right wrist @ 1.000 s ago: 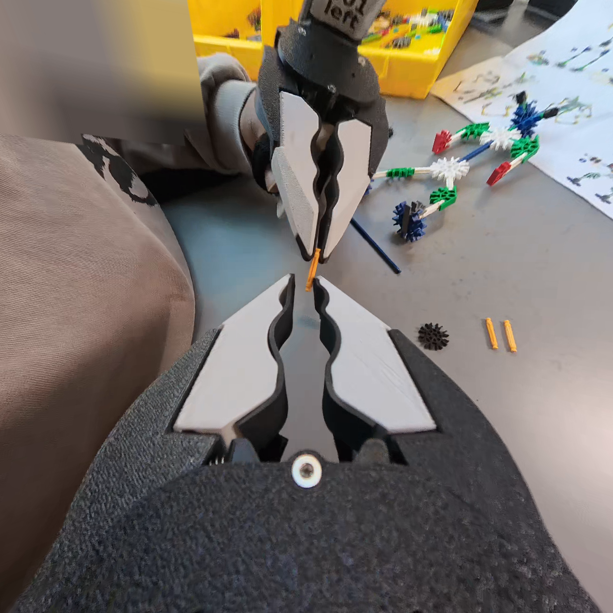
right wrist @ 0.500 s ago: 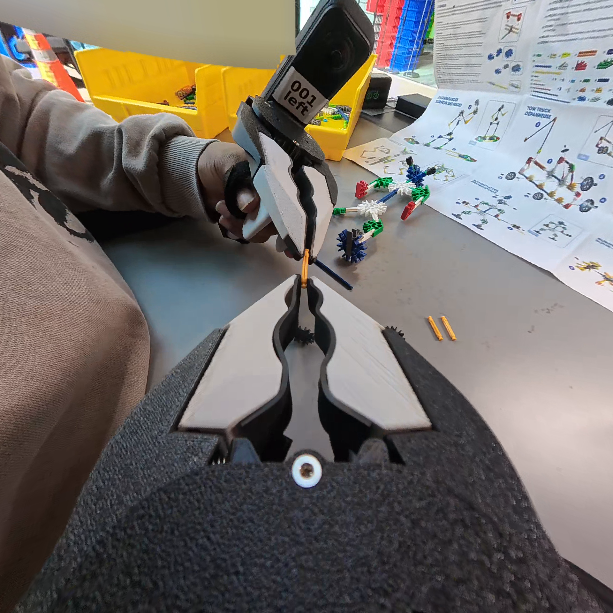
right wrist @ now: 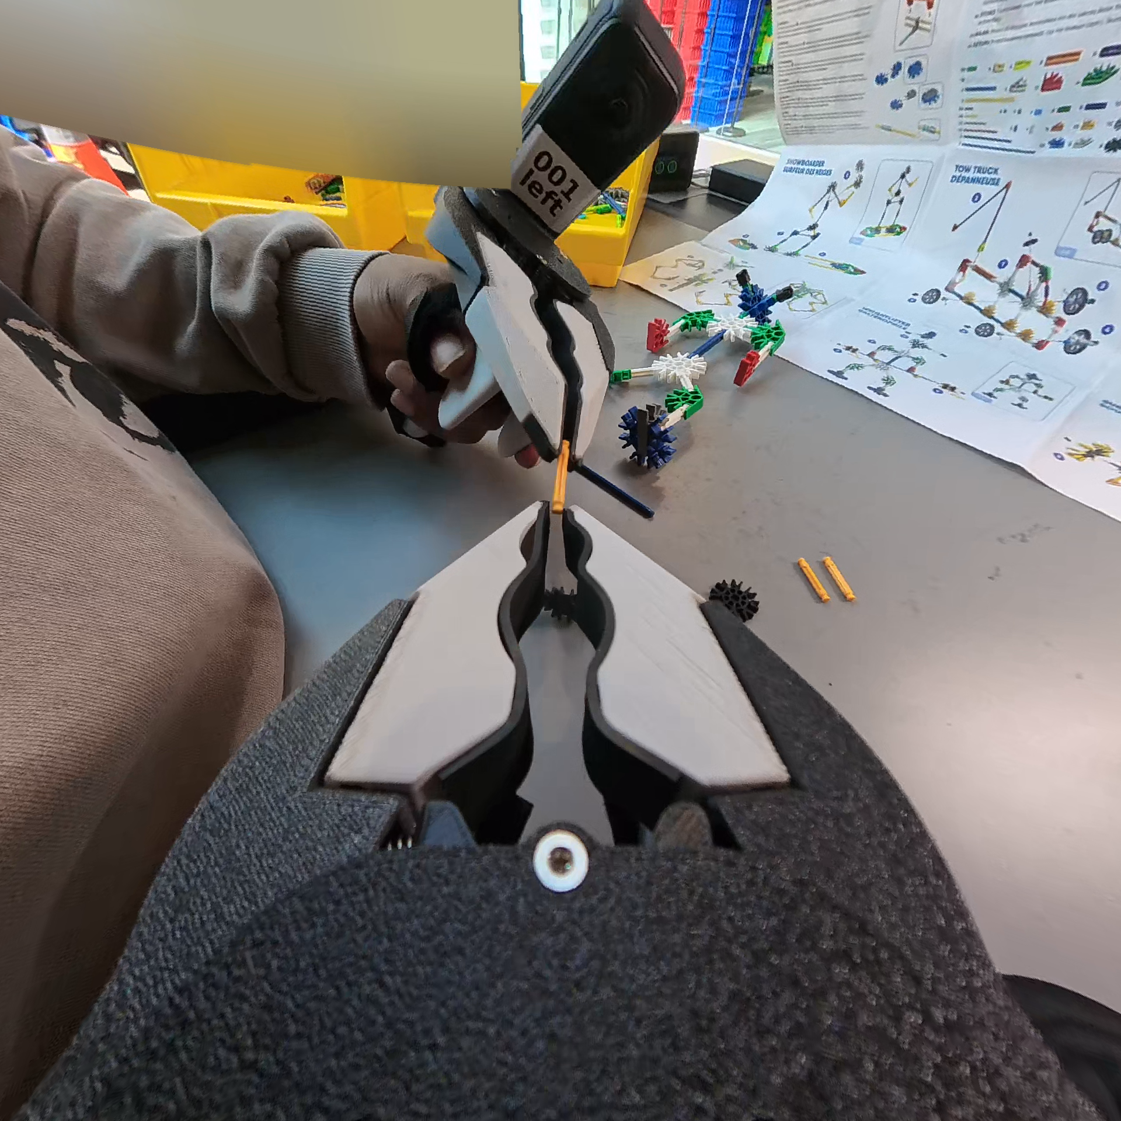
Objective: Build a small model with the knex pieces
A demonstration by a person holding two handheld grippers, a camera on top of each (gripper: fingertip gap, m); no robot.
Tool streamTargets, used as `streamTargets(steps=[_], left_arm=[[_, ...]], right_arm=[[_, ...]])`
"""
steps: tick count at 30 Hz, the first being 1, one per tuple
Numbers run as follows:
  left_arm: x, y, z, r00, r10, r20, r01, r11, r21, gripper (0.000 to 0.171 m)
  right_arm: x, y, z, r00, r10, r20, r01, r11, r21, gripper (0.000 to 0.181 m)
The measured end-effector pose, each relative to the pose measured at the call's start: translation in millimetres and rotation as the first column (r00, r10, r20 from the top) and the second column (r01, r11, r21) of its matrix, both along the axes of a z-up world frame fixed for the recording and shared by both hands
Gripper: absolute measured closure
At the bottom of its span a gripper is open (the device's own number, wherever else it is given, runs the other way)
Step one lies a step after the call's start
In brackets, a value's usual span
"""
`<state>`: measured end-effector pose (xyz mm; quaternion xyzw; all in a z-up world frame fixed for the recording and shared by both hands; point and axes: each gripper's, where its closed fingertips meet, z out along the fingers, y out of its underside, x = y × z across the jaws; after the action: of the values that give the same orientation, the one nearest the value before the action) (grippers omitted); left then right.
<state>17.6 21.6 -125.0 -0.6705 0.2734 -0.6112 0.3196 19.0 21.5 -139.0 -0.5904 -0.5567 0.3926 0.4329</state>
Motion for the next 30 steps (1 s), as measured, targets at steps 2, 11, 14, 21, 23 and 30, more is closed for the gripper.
streamTargets(steps=[2,11,14,21,23,30], left_arm=[[-0.6,0.6,3.4,1.000,0.001,0.025,-0.001,1.000,-0.013,0.171],[0.4,-1.1,3.7,1.000,-0.009,0.025,0.009,1.000,-0.012,0.171],[0.6,-1.2,2.5,1.000,-0.010,0.017,0.011,1.000,-0.010,0.171],[0.7,0.4,-5.2,0.999,-0.003,-0.035,0.002,1.000,-0.006,0.170],[1.2,2.6,-14.4,0.994,0.016,-0.109,-0.015,1.000,0.014,0.170],[-3.1,12.8,-50.1,0.923,0.106,-0.370,-0.082,0.993,0.080,0.161]], right_arm=[[-0.4,-0.8,-0.2,1.000,0.003,0.002,-0.003,1.000,0.010,0.178],[-0.2,2.0,3.7,1.000,-0.017,-0.021,0.017,1.000,0.012,0.177],[-0.7,1.0,5.1,1.000,-0.015,-0.027,0.015,1.000,0.016,0.179],[-0.5,2.9,-1.0,1.000,-0.027,0.008,0.026,0.999,0.021,0.180],[0.6,5.5,-9.2,0.997,-0.043,0.061,0.041,0.999,0.023,0.180],[4.5,9.0,-40.3,0.966,-0.084,0.246,0.093,0.995,-0.023,0.180]])
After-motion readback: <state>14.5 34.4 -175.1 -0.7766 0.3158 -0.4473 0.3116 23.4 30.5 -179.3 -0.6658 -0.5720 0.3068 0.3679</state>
